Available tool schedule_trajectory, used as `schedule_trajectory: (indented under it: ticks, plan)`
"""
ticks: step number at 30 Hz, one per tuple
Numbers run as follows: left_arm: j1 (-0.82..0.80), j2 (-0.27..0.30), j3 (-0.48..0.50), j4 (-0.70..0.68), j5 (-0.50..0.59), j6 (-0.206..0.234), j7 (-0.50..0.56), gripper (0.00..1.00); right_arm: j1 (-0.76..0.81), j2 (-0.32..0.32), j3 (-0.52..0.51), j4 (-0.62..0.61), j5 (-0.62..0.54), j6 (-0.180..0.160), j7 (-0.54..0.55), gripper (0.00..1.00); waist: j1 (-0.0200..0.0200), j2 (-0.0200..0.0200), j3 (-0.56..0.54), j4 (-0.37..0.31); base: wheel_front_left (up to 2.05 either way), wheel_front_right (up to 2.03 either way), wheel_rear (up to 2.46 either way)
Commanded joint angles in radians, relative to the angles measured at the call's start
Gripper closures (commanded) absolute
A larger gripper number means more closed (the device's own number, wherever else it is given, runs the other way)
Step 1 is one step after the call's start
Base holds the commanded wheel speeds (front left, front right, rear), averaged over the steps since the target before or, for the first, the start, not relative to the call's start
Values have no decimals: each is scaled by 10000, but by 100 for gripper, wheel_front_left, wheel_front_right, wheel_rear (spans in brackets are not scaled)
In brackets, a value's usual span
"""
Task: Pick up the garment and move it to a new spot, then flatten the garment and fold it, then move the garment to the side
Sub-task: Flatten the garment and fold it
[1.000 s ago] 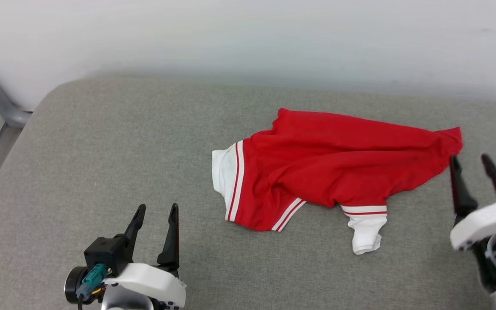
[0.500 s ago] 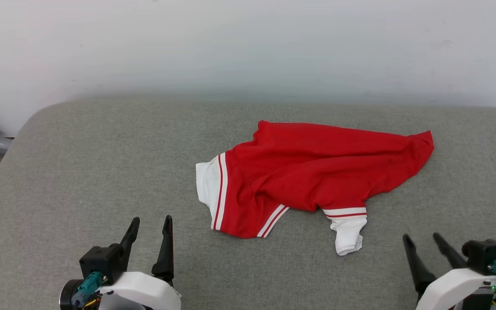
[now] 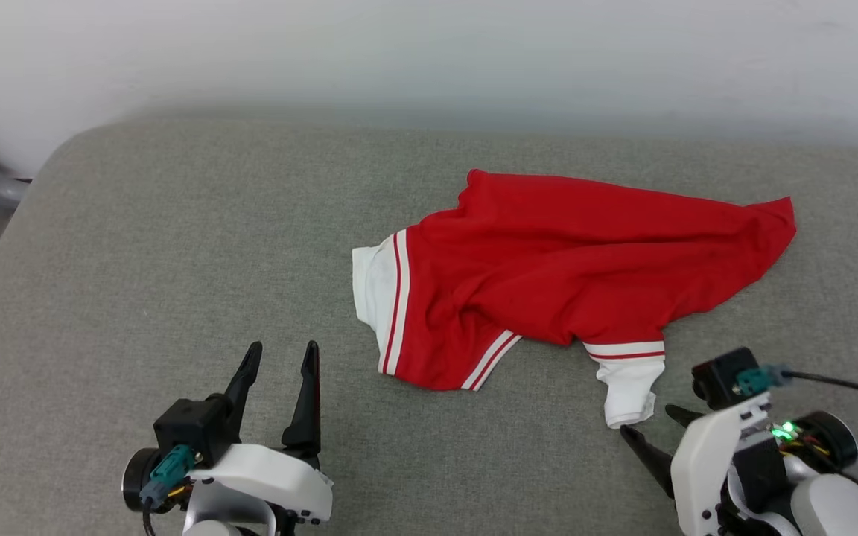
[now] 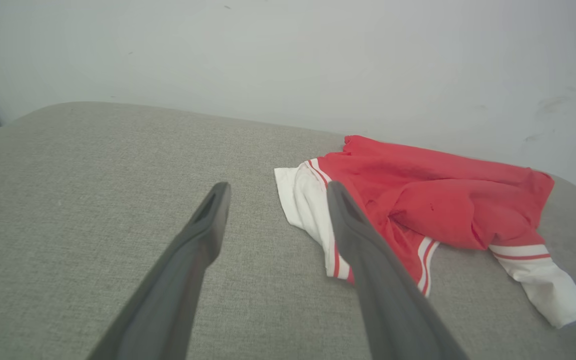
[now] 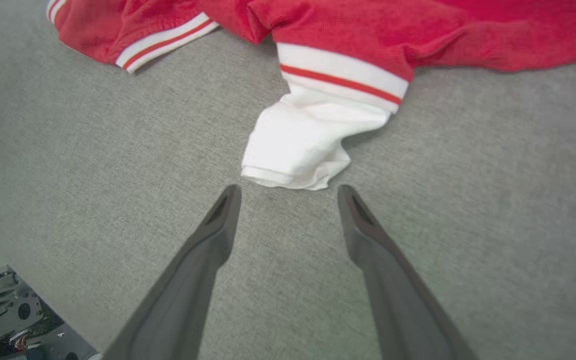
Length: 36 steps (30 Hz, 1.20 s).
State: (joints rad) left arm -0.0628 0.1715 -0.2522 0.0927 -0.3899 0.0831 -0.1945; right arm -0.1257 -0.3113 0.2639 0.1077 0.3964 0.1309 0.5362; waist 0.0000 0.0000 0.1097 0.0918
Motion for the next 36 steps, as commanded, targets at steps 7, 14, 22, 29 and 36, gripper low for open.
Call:
schedule_trajectory:
  ticks: [7, 14, 22, 29, 36]
  plan:
    - [-586, -148, -163, 155, 59, -137, -175, 0, -1355, -542, 1228, 710, 256, -5, 1096, 0, 0, 0, 696, 538, 0, 0, 0]
    - [-779, -340, -198, 511, -24, -193, -398, 0, -1322, -624, 2077, 2552, 1014, -3, 2474, 66, 0, 0, 920, 850, 0, 0, 0]
    - [-510, -322, -151, 796, -90, -160, -528, 0, -1527, -781, 1308, 2039, 1253, -5, 1446, 100, 0, 0, 353, 684, 0, 0, 0]
    - [-148, -139, -96, 764, -129, -69, -478, 0, -1063, -939, -902, 434, 503, -7, 790, 100, 0, 0, -291, 246, 0, 0, 0]
    - [121, -2, -81, 556, -188, 28, -331, 0, 342, -375, -3851, -786, -346, -5, 1463, 100, 0, 0, -506, -43, 0, 0, 0]
